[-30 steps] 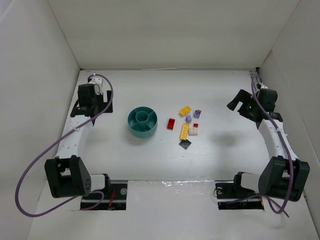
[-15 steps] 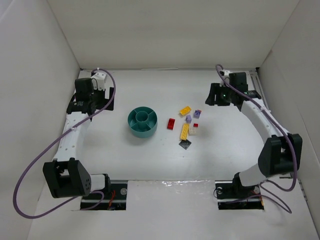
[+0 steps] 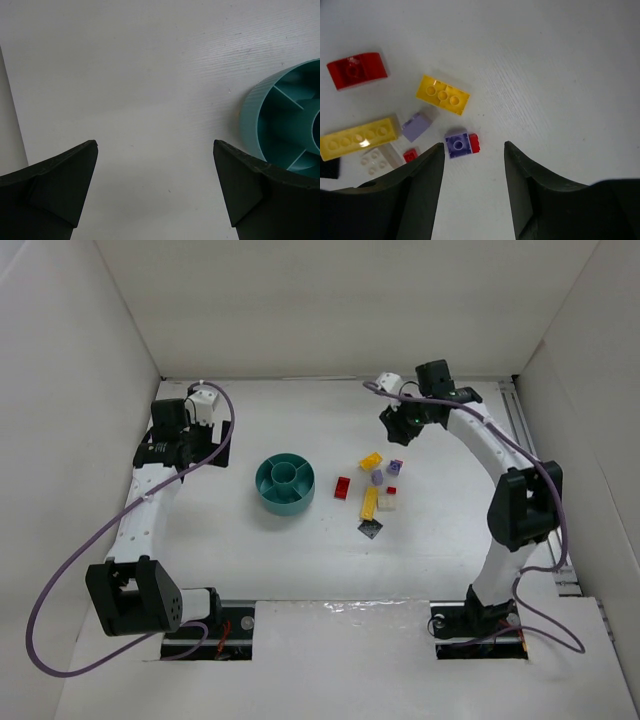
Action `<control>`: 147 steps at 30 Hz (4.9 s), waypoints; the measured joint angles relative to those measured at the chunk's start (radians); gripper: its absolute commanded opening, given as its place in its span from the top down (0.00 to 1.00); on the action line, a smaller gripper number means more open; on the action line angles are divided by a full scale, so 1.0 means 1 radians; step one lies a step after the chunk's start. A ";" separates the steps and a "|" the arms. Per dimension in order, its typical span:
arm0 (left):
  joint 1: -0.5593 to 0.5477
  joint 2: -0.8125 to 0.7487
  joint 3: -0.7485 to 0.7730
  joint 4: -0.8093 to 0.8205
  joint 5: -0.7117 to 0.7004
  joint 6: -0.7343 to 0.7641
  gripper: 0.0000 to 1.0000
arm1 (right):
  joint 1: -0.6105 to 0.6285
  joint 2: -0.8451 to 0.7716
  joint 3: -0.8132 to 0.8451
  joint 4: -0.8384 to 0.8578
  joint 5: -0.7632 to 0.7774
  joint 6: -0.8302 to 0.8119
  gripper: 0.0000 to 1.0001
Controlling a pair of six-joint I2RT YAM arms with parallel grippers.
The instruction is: Sort the legos into containers by color
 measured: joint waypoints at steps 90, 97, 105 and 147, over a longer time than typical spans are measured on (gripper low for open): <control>-0.077 0.071 0.196 0.047 0.542 -0.327 0.21 | 0.301 -0.062 0.070 0.349 -0.346 0.178 0.98; -0.116 0.109 0.246 0.054 0.602 -0.383 0.23 | 0.382 -0.041 0.060 0.429 -0.233 0.373 0.99; -0.134 0.115 0.254 0.088 0.704 -0.451 0.23 | 0.393 -0.040 0.035 0.459 -0.146 0.442 0.99; -0.156 0.170 0.238 0.128 0.712 -0.482 1.00 | 0.474 -0.157 -0.212 0.632 -0.021 0.485 0.23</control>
